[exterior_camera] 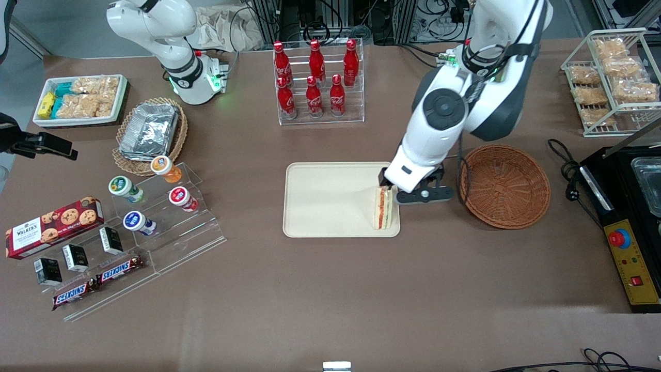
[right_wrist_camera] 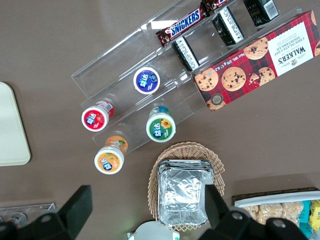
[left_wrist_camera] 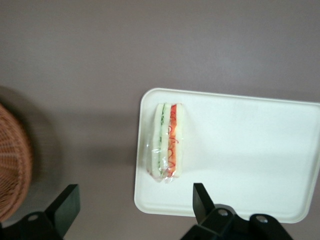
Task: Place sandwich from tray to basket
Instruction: 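Lower the left gripper and close it on the wrapped sandwich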
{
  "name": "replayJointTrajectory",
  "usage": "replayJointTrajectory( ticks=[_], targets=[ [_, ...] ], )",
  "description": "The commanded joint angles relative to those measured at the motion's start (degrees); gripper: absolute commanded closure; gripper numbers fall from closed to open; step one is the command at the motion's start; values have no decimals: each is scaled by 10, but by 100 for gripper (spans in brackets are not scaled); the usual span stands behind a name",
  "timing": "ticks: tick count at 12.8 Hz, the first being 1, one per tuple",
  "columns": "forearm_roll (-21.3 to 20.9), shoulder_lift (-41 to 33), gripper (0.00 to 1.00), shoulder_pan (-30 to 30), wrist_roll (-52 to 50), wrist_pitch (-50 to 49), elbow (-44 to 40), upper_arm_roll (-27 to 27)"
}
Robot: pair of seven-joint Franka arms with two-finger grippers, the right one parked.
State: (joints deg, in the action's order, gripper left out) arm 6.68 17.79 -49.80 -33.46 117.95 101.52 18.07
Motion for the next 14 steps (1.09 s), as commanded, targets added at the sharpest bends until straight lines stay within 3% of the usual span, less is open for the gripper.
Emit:
replayJointTrajectory(
  ticks=[1,4,9,13,14],
  targets=[
    [6,42,0,-32,-21,58,15,8],
    [4,85,0,-59,-47,76,17,8],
    [4,87,0,-76,-48,172,96,8],
    [5,109,0,-77,-49,201,105,8],
    [8,116,13,-76,-49,213,105,8]
  ],
)
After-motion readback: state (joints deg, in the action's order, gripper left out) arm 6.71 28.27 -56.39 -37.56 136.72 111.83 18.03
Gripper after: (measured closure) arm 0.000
